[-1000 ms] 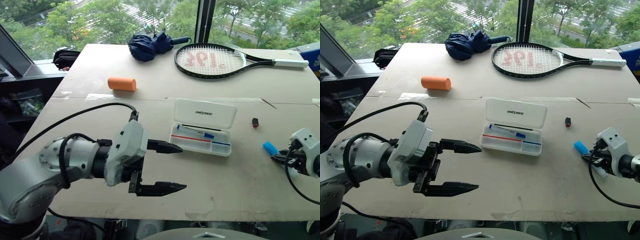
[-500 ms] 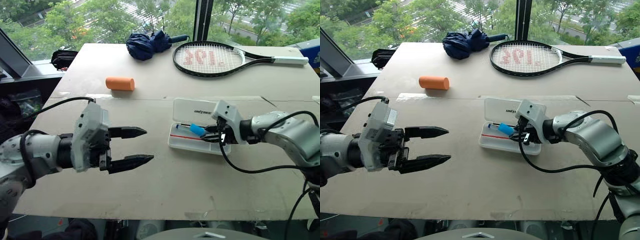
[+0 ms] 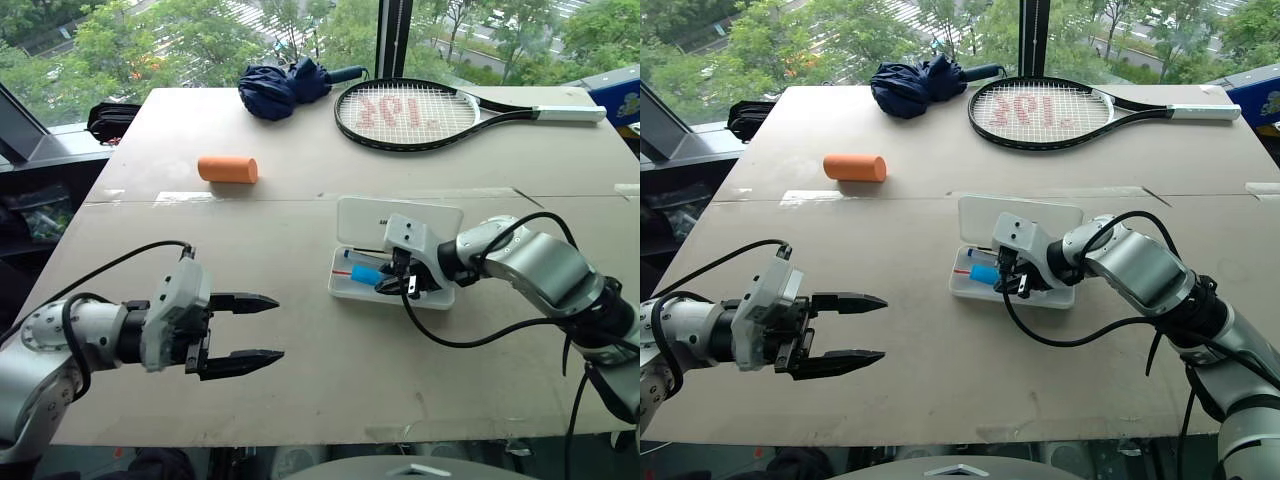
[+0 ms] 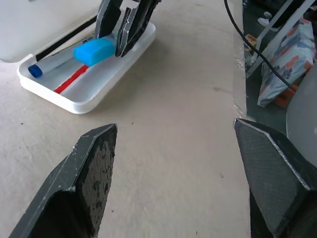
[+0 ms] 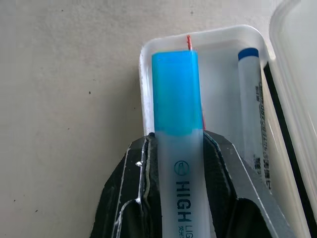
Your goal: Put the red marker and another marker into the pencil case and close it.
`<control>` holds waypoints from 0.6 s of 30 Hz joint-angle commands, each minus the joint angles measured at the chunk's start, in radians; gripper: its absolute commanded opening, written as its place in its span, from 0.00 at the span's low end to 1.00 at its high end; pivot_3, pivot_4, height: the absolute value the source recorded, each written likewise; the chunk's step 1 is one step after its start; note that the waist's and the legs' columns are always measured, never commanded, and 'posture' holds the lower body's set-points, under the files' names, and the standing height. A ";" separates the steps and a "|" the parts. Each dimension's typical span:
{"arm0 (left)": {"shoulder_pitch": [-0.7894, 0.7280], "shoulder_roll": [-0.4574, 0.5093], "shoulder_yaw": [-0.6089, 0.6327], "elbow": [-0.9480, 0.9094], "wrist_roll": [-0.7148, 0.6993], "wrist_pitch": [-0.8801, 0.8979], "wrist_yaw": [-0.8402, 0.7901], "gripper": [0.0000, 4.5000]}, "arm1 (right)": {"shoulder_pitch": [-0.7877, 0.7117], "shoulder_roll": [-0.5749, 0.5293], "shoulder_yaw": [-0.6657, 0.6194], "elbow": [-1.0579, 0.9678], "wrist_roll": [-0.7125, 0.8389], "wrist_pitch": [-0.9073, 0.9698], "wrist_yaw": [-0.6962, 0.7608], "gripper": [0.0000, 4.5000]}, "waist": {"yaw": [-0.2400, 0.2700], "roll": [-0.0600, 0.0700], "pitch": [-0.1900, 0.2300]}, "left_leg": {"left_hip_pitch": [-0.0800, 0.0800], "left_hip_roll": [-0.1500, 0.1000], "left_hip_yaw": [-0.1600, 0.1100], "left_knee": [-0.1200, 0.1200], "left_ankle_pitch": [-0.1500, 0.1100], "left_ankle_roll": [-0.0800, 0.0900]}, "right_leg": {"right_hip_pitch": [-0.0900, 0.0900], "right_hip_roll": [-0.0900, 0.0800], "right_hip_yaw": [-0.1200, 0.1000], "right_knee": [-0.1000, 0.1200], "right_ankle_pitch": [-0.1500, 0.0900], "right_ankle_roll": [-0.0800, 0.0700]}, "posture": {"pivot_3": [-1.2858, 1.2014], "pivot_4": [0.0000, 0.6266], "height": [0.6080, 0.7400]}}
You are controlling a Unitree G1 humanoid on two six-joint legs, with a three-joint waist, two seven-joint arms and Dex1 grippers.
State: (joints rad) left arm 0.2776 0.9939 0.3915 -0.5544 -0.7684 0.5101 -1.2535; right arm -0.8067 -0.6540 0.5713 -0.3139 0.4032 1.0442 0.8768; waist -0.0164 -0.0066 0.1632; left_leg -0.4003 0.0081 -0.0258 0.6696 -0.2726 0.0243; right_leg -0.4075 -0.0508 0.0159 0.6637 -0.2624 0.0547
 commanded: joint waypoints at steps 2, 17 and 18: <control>0.073 -0.028 0.062 0.015 0.036 -0.088 -0.071 0.85 | -0.047 0.041 0.019 0.027 -0.040 -0.033 0.028 0.13 | 0.001 0.000 0.000 | 0.000 0.000 0.000 0.000 0.000 0.000 | 0.000 0.000 0.000 0.000 0.000 0.000 | 0.52 0.24 0.93; 0.125 -0.065 0.067 0.088 0.084 -0.195 -0.138 0.85 | -0.045 0.063 0.071 0.089 -0.136 -0.081 0.094 0.36 | 0.002 0.000 0.000 | 0.000 -0.001 0.000 0.000 0.000 0.000 | 0.000 -0.003 -0.001 0.000 0.000 0.000 | 0.52 0.24 0.93; 0.121 -0.065 0.063 0.090 0.084 -0.197 -0.138 0.85 | -0.043 0.060 0.070 0.085 -0.137 -0.082 0.102 0.44 | 0.001 0.000 0.000 | 0.000 -0.001 0.000 0.000 0.000 0.000 | 0.000 -0.003 -0.001 0.000 0.000 0.000 | 0.52 0.24 0.93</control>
State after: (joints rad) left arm 0.4005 0.9319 0.4339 -0.4638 -0.6872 0.3334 -1.3821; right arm -0.8427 -0.5843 0.6471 -0.2145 0.2782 0.9779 0.9636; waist -0.0150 -0.0066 0.1632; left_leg -0.4005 0.0074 -0.0259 0.6693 -0.2727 0.0242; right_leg -0.4077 -0.0539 0.0149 0.6636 -0.2623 0.0547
